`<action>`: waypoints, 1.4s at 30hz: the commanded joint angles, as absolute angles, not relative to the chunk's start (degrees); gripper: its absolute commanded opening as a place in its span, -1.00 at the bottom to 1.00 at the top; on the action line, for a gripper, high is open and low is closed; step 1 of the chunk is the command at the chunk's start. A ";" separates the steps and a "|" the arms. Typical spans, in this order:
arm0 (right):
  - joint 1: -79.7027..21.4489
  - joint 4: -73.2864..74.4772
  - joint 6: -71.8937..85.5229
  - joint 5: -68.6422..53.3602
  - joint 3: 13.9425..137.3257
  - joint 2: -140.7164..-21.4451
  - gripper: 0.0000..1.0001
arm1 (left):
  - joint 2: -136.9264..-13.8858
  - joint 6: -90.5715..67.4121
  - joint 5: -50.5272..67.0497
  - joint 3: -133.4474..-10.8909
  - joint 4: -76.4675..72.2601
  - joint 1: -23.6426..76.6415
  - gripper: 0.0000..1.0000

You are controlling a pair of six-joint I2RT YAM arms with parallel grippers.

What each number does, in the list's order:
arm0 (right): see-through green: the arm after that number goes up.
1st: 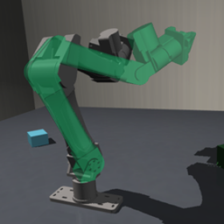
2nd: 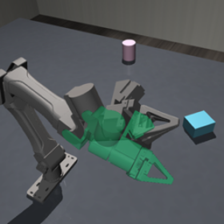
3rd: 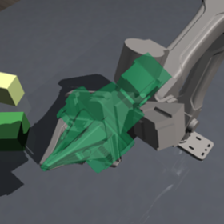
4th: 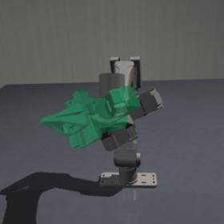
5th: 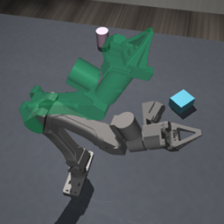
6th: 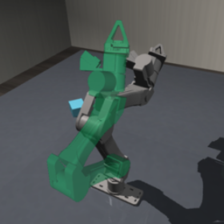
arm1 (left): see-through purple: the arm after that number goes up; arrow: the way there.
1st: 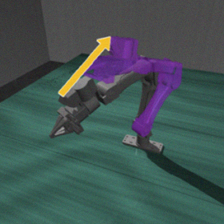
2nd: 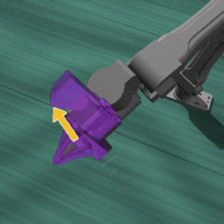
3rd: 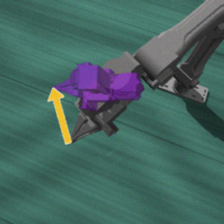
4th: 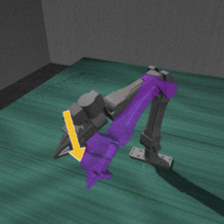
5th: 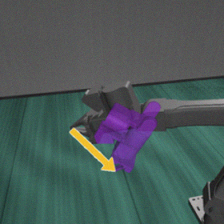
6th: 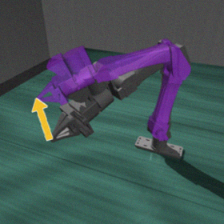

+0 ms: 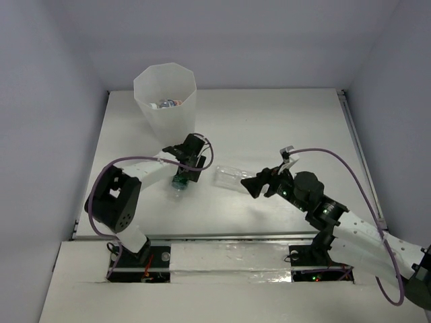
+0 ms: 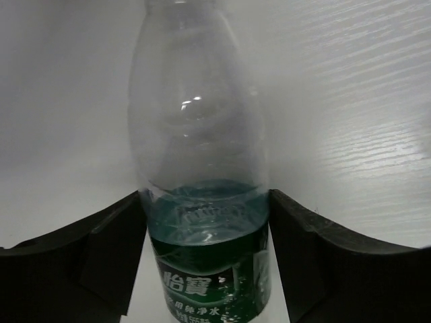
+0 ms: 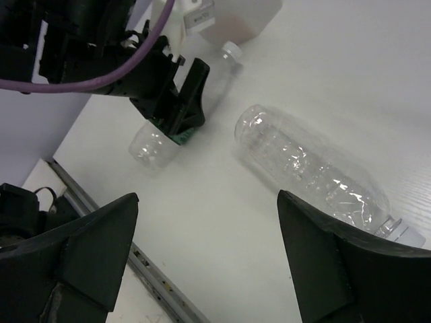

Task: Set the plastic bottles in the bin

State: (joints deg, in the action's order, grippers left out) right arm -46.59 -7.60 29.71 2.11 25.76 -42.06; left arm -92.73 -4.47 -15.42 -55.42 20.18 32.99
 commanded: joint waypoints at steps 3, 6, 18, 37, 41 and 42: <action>-46.93 -6.51 30.06 3.86 28.74 -45.69 0.67 | -90.36 -5.27 -18.54 -57.31 21.97 32.78 0.16; -46.93 -4.57 29.27 3.87 30.14 -47.63 0.49 | -87.37 -5.71 -17.15 -57.13 21.89 32.78 0.00; -46.93 -4.66 27.34 -0.36 38.13 -65.11 0.87 | -60.13 -8.35 1.65 -59.93 14.25 33.40 -0.12; -46.93 22.33 10.11 11.07 62.31 -89.11 0.99 | -66.00 -9.15 -11.61 -87.71 -10.45 28.93 -0.14; -46.93 24.51 9.32 12.21 64.33 -92.63 1.00 | -72.31 -10.01 -9.85 -91.75 -11.69 21.72 -0.15; -46.93 24.70 9.23 12.56 64.68 -93.59 0.99 | -73.55 -10.80 -8.54 -92.45 -11.52 18.84 -0.16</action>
State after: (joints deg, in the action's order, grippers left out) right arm -46.59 22.15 11.42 10.98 61.10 -92.77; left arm -71.18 -9.96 -9.06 -88.82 -6.55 23.22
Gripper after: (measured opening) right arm 0.995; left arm 0.526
